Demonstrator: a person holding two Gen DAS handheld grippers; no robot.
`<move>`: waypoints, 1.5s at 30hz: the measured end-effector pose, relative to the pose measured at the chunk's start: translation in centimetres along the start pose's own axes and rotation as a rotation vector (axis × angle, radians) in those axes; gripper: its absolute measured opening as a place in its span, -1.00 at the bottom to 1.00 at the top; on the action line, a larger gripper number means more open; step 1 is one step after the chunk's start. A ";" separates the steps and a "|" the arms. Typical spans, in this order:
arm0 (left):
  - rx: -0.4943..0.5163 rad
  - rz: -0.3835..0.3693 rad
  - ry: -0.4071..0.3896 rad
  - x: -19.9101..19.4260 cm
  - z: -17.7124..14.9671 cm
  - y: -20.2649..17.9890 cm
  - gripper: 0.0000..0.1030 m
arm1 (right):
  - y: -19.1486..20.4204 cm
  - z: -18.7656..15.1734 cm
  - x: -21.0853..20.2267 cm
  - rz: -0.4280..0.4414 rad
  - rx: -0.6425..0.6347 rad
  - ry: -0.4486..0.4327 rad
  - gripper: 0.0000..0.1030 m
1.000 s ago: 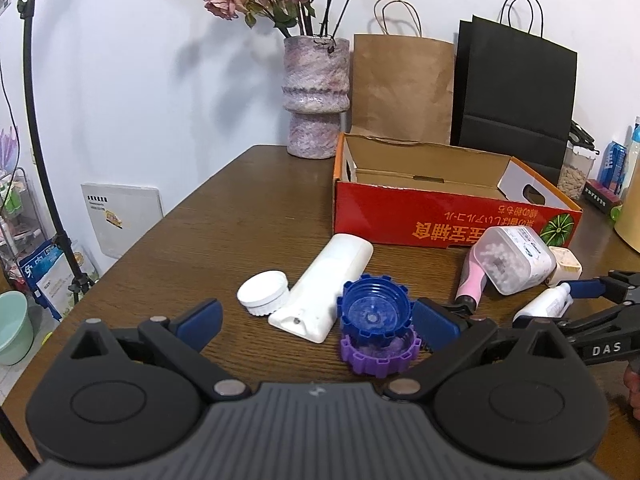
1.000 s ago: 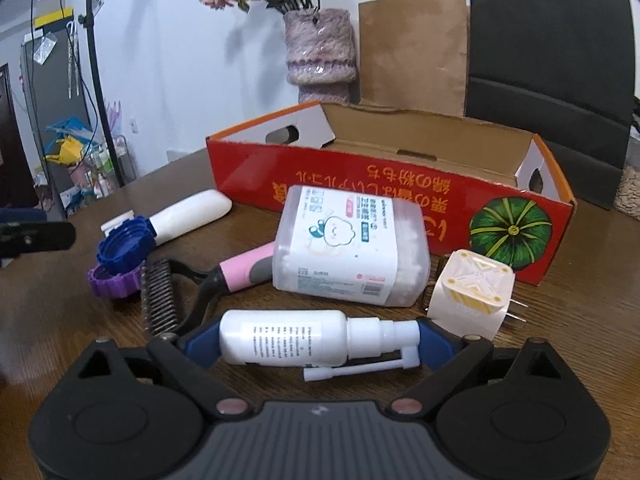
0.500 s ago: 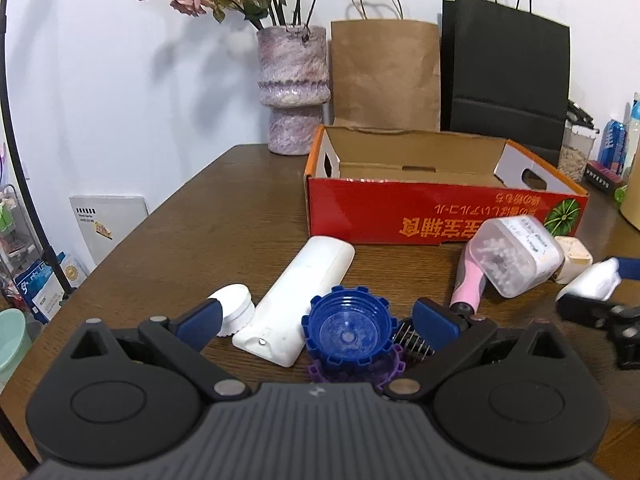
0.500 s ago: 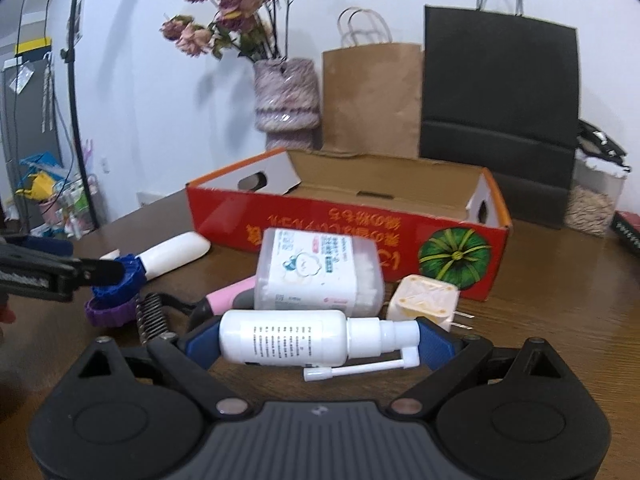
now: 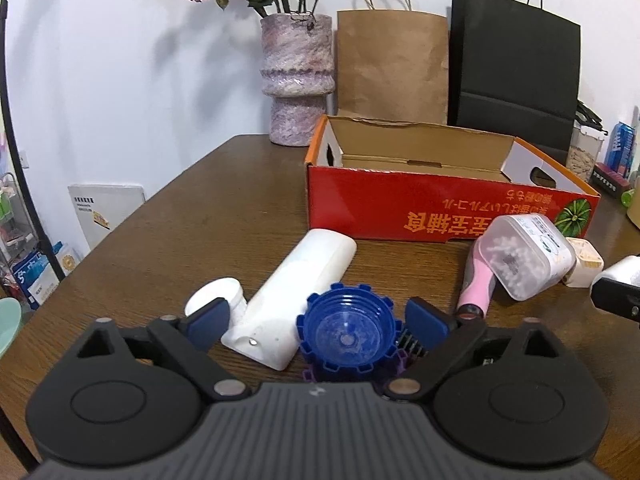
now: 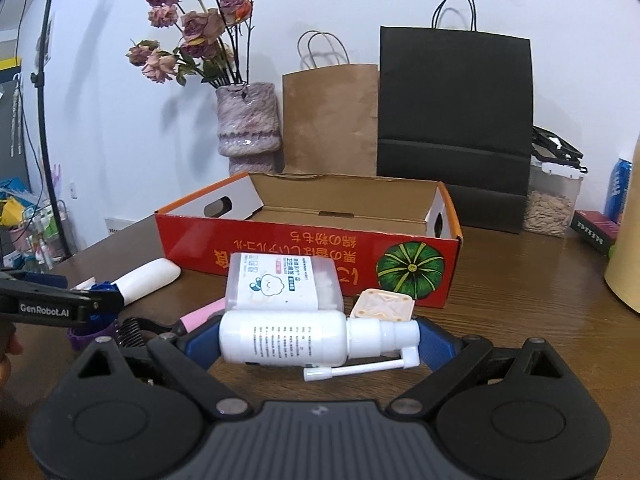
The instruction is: Organize rigid objects
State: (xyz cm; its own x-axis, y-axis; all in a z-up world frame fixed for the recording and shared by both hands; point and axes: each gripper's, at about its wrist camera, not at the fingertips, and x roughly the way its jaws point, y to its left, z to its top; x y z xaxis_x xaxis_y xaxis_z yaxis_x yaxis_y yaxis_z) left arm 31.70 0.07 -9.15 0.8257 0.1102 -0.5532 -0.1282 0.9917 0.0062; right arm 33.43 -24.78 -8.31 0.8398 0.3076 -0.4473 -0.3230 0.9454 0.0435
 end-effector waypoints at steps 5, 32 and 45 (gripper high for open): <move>0.000 -0.034 0.008 0.1 -0.2 -0.1 0.47 | 0.4 -0.2 -0.5 -0.007 0.004 -0.010 0.89; -0.031 -0.077 -0.075 -3.0 0.8 0.2 0.07 | 1.6 -0.4 -2.9 -0.061 0.057 -0.087 0.89; 0.003 -0.085 -0.163 -4.8 5.0 -1.6 0.08 | 1.5 2.5 -3.1 -0.092 0.054 -0.159 0.89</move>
State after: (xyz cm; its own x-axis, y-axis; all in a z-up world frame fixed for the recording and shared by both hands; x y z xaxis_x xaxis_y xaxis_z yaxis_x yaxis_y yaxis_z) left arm 30.70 -1.72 -2.35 0.9115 0.0348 -0.4098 -0.0527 0.9981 -0.0324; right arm 31.45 -24.01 -4.65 0.9243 0.2291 -0.3053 -0.2216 0.9733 0.0594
